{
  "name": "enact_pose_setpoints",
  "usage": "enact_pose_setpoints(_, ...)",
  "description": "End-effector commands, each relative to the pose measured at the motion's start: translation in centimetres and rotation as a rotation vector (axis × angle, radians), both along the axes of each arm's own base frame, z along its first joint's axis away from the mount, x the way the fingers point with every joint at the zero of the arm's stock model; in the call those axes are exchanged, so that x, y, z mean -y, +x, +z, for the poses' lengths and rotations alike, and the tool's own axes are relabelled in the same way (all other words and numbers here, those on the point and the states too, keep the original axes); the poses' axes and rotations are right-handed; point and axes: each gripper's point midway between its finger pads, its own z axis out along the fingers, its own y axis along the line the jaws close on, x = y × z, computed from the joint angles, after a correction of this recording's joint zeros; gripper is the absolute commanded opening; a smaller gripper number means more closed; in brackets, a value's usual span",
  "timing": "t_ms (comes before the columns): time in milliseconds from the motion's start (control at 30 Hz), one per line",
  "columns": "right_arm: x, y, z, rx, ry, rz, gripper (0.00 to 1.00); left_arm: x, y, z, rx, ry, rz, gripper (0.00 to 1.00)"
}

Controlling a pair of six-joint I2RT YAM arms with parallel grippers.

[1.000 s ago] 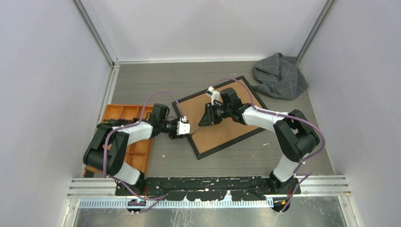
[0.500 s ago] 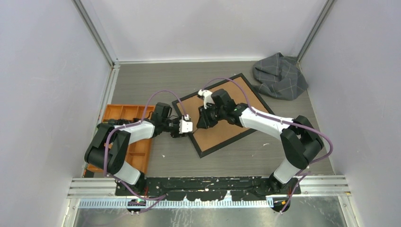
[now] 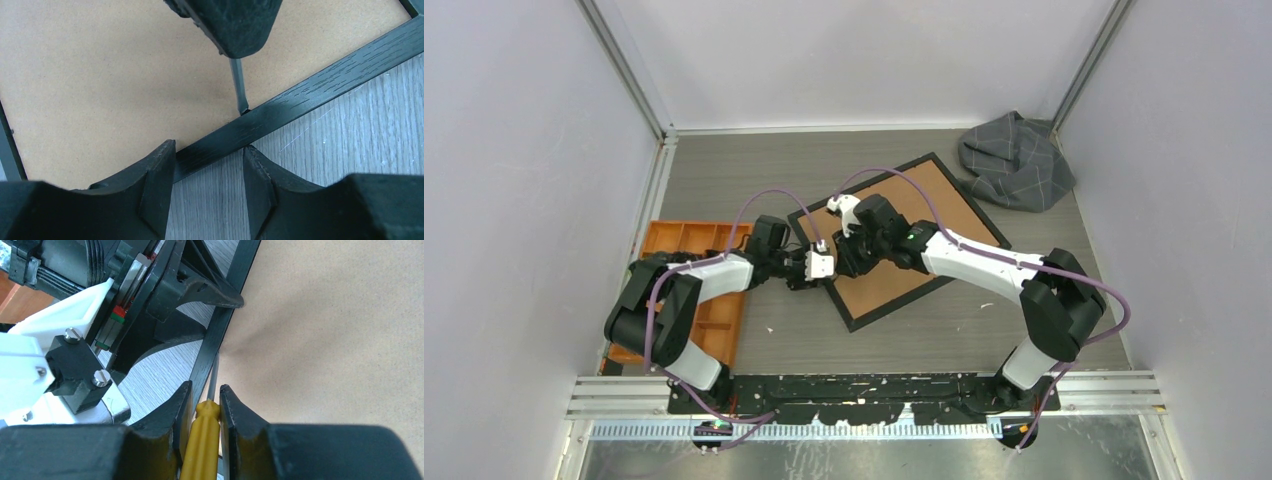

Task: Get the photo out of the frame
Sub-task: Release the photo frame item from the photo frame, then adjust the photo frame at the center of the board.

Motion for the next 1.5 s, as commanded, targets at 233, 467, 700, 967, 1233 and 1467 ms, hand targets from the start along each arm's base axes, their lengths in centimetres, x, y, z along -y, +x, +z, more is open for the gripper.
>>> enact_pose_setpoints(233, -1.8, -6.1, 4.8, -0.322, 0.233, 0.183, 0.01, -1.7, 3.9, 0.8, 0.041, 0.020, 0.225, 0.05)
enact_pose_setpoints(467, 5.8, 2.7, 7.1, -0.196, 0.285, -0.043, 0.01, -2.2, 3.1, 5.5, 0.133, -0.034, 0.180, 0.32)
enact_pose_setpoints(700, 12.8, 7.3, 11.5, -0.002, 0.290, -0.238, 0.01, -2.9, 6.6, 10.2, 0.148, -0.135, 0.322, 0.63)
enact_pose_setpoints(967, 20.3, 7.5, 14.7, 0.122, 0.236, -0.400, 0.01, -1.0, 13.7, 10.3, -0.197, -0.133, 0.426, 0.66)
enact_pose_setpoints(1233, 23.6, 7.1, 13.0, 0.107, 0.304, -0.484, 0.01, -0.1, 16.0, 10.8, -0.239, -0.111, 0.410, 0.82)
enact_pose_setpoints(1467, 24.5, 7.8, 11.9, 0.103, 0.306, -0.526, 0.01, -0.3, 19.7, 7.4, -0.358, -0.059, 0.582, 0.76)
